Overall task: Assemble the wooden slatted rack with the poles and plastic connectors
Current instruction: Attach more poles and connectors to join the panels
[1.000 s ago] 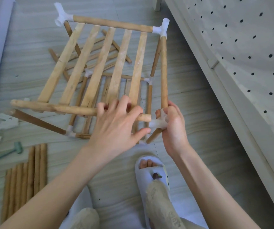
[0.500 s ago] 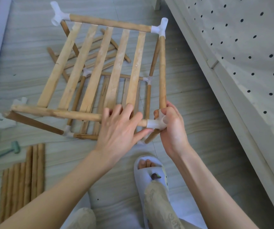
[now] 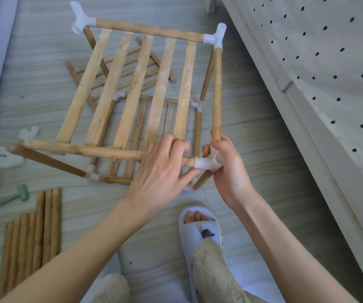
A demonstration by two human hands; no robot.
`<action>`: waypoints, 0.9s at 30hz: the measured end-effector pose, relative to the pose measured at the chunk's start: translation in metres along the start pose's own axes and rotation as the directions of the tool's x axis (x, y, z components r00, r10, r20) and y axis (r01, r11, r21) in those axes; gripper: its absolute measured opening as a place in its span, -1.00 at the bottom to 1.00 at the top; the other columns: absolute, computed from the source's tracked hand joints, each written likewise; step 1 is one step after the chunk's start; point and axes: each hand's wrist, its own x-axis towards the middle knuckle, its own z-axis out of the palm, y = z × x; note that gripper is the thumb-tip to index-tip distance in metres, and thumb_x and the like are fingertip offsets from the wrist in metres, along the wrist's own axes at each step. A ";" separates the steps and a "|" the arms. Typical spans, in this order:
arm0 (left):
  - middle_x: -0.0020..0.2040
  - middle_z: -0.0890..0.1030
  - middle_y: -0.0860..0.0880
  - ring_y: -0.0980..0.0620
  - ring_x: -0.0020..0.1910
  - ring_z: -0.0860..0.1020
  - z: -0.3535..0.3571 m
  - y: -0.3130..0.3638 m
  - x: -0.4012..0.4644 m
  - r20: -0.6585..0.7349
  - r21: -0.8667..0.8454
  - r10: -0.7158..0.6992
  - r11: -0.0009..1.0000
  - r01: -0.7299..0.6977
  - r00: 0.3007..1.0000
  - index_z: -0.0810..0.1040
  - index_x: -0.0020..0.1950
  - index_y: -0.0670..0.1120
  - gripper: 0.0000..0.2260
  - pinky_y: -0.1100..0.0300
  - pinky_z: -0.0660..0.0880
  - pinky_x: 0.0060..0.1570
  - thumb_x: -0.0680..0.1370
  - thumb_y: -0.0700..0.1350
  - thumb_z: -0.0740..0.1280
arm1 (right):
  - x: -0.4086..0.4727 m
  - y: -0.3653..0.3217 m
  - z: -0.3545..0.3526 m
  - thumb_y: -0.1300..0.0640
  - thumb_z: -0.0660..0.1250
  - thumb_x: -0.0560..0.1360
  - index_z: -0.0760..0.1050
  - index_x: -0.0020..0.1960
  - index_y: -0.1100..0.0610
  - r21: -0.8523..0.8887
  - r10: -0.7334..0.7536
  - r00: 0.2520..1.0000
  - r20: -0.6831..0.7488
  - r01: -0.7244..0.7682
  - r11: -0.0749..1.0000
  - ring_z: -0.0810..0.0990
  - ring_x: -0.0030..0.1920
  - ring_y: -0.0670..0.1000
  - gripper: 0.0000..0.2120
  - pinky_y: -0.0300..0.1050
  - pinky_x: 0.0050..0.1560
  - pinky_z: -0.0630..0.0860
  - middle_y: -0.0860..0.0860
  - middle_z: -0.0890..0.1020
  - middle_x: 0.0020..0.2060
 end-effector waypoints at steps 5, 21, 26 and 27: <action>-0.07 0.49 -0.03 -0.07 -0.06 0.43 -0.022 -0.031 0.000 0.147 0.183 0.020 0.982 -0.047 0.989 0.53 -0.07 -0.08 -0.52 0.09 0.25 -0.09 0.46 0.30 0.11 | 0.021 -0.023 -0.011 -0.15 0.18 0.56 0.44 -0.24 0.10 -0.072 0.177 0.984 0.015 -0.175 0.982 0.46 -0.39 -0.08 -0.64 -0.19 -0.25 0.40 -0.06 0.50 -0.45; -0.04 0.57 0.06 -0.02 0.21 0.34 -0.025 -0.065 -0.010 0.193 0.024 0.120 0.992 -0.126 0.974 0.57 -0.08 -0.08 -0.69 0.06 0.14 0.10 0.51 0.10 0.14 | 0.017 0.005 0.044 -0.14 0.15 0.58 0.46 0.06 0.16 0.237 0.239 0.966 -0.096 -0.211 0.948 0.61 -0.01 0.10 -0.63 0.06 0.16 0.52 0.12 0.64 -0.13; 0.12 0.59 0.03 -0.09 0.38 0.22 -0.041 -0.085 -0.026 0.173 0.074 0.020 0.997 -0.033 0.985 0.55 0.10 -0.06 -0.67 -0.01 0.06 0.30 0.52 0.09 0.13 | -0.001 0.013 0.036 -0.25 -0.02 0.57 0.54 -0.09 0.10 -0.499 0.033 0.999 -0.012 -0.035 0.866 0.61 -0.08 0.03 -0.48 0.01 0.11 0.51 0.04 0.65 -0.21; 0.19 0.56 0.03 -0.08 0.42 0.17 -0.045 -0.087 -0.030 0.186 0.072 -0.006 0.997 -0.008 0.983 0.52 0.18 -0.06 -0.61 -0.01 0.00 0.35 0.51 0.12 0.12 | -0.005 0.010 0.025 -0.21 0.03 0.57 0.52 -0.21 0.10 -0.687 -0.071 0.995 0.064 0.096 0.720 0.59 -0.19 0.00 -0.51 -0.03 0.01 0.51 0.01 0.62 -0.32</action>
